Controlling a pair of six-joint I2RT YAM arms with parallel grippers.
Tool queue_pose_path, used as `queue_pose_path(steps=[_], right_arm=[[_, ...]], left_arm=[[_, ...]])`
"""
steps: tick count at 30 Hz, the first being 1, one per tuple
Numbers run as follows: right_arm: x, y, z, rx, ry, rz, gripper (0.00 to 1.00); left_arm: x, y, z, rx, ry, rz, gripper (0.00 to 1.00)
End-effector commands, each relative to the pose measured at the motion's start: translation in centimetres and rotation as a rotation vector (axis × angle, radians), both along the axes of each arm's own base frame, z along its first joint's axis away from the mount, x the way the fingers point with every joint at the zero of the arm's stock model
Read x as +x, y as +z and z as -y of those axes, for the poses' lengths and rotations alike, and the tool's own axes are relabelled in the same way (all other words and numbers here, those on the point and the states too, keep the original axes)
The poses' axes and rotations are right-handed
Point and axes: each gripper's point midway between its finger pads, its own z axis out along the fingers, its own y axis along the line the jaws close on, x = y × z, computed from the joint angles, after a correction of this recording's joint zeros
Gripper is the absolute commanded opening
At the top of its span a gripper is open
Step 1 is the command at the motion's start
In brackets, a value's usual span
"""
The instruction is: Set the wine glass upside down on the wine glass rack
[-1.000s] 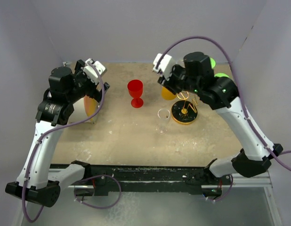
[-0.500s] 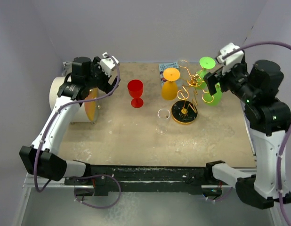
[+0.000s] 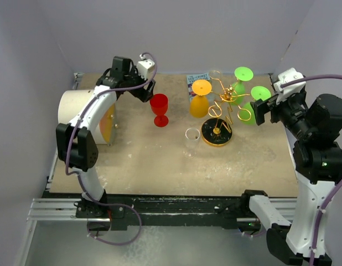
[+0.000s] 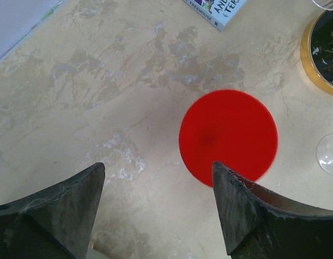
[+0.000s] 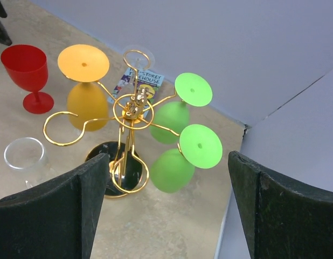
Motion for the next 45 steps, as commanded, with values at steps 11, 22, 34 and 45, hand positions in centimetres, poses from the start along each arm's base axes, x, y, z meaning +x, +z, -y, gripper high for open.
queue_pose_path(steps=[11,22,34,45], right_arm=[[0.3,-0.8,-0.5,0.027,0.032,0.003,0.93],[0.5,-1.7,-0.5,0.028,0.035,-0.015,0.92],[0.5,-1.8,-0.3,0.027,0.027,-0.017,0.92],[0.3,-2.2,0.7,0.022,-0.027,-0.021,0.95]], left_arm=[[2.4,-2.2,3.0,-0.035,-0.018,-0.148,0.49],[1.9,-4.0,3.6,0.020,-0.042,-0.193,0.26],[-0.4,-0.4,2.7,0.040,-0.066,-0.158,0.00],[-6.3,6.2,1.2,0.022,-0.119,-0.023,0.00]])
